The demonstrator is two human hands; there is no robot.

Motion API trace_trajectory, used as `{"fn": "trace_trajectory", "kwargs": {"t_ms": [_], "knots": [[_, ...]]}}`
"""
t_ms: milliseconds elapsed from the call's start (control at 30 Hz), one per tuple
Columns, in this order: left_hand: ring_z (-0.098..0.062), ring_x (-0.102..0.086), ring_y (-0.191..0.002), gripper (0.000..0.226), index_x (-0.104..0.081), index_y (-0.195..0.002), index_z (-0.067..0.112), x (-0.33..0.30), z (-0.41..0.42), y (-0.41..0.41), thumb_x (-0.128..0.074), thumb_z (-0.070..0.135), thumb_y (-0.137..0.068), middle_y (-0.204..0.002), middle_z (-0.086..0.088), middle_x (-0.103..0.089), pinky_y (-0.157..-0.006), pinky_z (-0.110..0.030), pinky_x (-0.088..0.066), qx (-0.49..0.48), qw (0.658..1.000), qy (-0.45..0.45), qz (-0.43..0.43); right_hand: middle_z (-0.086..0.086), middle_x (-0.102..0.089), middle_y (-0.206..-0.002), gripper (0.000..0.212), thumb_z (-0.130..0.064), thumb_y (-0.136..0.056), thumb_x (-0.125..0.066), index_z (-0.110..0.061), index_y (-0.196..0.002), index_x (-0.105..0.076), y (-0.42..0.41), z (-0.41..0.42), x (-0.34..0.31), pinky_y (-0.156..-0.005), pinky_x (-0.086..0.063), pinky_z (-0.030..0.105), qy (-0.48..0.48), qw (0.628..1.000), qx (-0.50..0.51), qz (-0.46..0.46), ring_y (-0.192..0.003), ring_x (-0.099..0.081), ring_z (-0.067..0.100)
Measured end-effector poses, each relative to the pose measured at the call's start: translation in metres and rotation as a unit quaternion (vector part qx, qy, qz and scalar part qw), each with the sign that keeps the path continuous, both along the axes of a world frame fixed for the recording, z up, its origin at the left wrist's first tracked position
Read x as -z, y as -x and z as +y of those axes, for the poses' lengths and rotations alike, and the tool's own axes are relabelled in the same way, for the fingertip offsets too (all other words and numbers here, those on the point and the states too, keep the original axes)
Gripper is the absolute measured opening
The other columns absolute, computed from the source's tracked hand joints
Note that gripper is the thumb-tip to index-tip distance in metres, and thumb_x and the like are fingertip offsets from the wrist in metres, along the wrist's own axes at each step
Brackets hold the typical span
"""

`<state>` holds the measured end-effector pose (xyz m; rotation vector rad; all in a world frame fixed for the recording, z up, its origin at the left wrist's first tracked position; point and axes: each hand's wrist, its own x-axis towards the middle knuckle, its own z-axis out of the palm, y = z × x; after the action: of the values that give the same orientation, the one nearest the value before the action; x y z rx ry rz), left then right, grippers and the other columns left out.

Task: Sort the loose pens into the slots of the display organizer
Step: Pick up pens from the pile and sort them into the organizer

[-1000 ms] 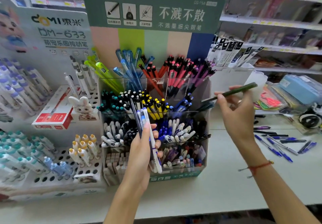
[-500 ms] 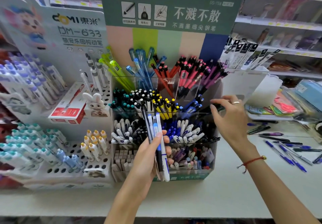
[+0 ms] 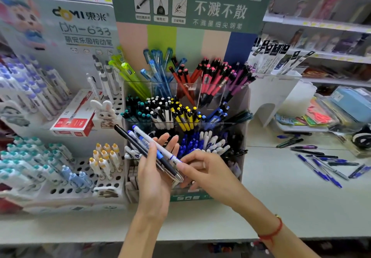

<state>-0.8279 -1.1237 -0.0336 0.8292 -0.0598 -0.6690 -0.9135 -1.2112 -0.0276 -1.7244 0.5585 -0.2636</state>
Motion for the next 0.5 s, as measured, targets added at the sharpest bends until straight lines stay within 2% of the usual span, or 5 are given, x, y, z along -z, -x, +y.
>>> {"fn": "trace_trajectory", "kwargs": {"t_ms": [133, 233, 300, 433, 500], "knots": [[-0.008, -0.062, -0.113, 0.034, -0.058, -0.121, 0.019, 0.000, -0.001, 0.005, -0.032, 0.029, -0.103, -0.119, 0.008, -0.068, -0.081, -0.019, -0.053, -0.001, 0.995, -0.043, -0.085, 0.005, -0.073, -0.078, 0.013, -0.017, -0.091, -0.065, -0.008, -0.099, -0.059, 0.000, 0.006, 0.000, -0.059, -0.056, 0.027, -0.088, 0.996, 0.012, 0.007, -0.068, -0.070, 0.021], [-0.005, -0.060, -0.115, 0.030, -0.059, -0.113, 0.026, 0.003, -0.002, 0.007, -0.031, 0.030, -0.104, -0.116, 0.011, -0.069, -0.098, -0.036, -0.047, -0.008, 0.987, -0.087, -0.132, 0.008, -0.074, -0.087, 0.015, -0.018, -0.091, -0.065, -0.012, -0.102, -0.057, 0.000, 0.010, -0.001, -0.064, -0.058, 0.033, -0.103, 0.994, 0.026, 0.000, -0.074, -0.070, 0.027], [-0.003, -0.060, -0.113, 0.031, -0.061, -0.111, 0.026, 0.003, -0.003, 0.007, -0.031, 0.030, -0.103, -0.115, 0.011, -0.069, -0.102, -0.042, -0.044, 0.002, 0.982, -0.103, -0.155, 0.006, -0.074, -0.090, 0.014, -0.022, -0.094, -0.060, -0.017, -0.106, -0.057, -0.001, 0.013, -0.001, -0.056, -0.053, 0.027, -0.103, 0.994, 0.035, 0.001, -0.070, -0.069, 0.023], [-0.001, -0.062, -0.106, 0.036, -0.053, -0.126, 0.015, 0.004, -0.009, 0.012, -0.033, 0.032, -0.101, -0.115, 0.012, -0.069, -0.097, -0.042, -0.049, 0.023, 0.974, -0.128, -0.187, 0.000, -0.072, -0.080, 0.018, -0.026, -0.097, -0.054, -0.022, -0.114, -0.058, 0.001, 0.017, 0.000, -0.051, -0.050, 0.024, -0.126, 0.991, 0.033, -0.001, -0.068, -0.067, 0.021], [-0.003, -0.065, -0.098, 0.038, -0.055, -0.126, 0.015, 0.005, -0.010, 0.014, -0.034, 0.035, -0.100, -0.112, 0.011, -0.069, -0.088, -0.038, -0.053, 0.036, 0.970, -0.139, -0.196, -0.001, -0.071, -0.079, 0.020, -0.027, -0.096, -0.055, -0.022, -0.115, -0.060, 0.003, 0.017, 0.002, -0.050, -0.047, 0.021, -0.151, 0.987, 0.043, -0.012, -0.068, -0.066, 0.020]]}}
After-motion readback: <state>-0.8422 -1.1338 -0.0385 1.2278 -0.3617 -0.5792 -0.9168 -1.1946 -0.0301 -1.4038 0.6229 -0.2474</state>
